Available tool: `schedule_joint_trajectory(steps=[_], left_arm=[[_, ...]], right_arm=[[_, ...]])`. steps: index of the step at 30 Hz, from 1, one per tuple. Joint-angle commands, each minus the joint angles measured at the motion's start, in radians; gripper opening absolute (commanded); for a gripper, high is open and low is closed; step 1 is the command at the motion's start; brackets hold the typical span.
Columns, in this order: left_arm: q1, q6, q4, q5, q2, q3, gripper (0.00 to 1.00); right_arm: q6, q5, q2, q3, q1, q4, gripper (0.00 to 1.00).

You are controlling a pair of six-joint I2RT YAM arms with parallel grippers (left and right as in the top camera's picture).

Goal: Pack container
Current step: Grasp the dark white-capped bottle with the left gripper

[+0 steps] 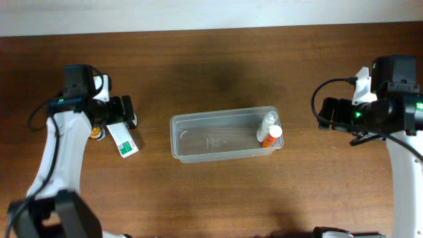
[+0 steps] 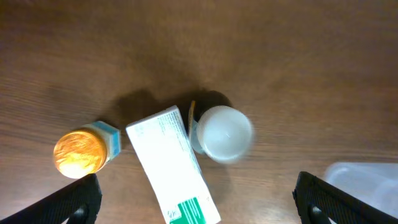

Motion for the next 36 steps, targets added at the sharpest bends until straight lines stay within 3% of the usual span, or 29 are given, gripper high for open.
schedule_joint_trajectory(steps=[1,7,8,9,10,12,18,21,36], left_arm=[[0.002,-0.012,0.024,-0.003,0.067,0.004,0.99],[-0.007,-0.006,0.111,-0.003,0.093,0.004,0.96],[-0.008,-0.006,0.114,-0.003,0.094,0.004,0.91],[-0.01,-0.006,0.115,-0.003,0.095,0.004,0.78],[-0.01,-0.006,0.115,-0.002,0.097,0.004,0.72],[-0.018,-0.006,0.114,-0.002,0.1,0.003,0.66],[-0.051,-0.006,0.116,-0.003,0.138,0.003,0.66],[-0.064,-0.006,0.116,-0.003,0.16,0.003,0.59],[-0.074,-0.005,0.156,-0.048,0.179,0.003,0.58]], right_arm=[[0.007,-0.017,0.023,0.0,-0.007,0.0,0.98],[0.006,-0.016,0.029,0.0,-0.007,0.0,0.99],[0.006,-0.016,0.029,0.0,-0.007,0.0,0.98],[0.006,-0.016,0.029,0.0,-0.007,0.0,0.98],[0.006,-0.016,0.029,0.0,-0.007,0.0,0.99],[0.006,-0.016,0.029,0.0,-0.007,-0.001,0.99],[0.006,-0.016,0.029,0.0,-0.007,0.0,0.98],[0.006,-0.016,0.029,0.0,-0.007,0.0,0.99],[0.006,-0.016,0.029,0.0,-0.007,-0.001,0.99]])
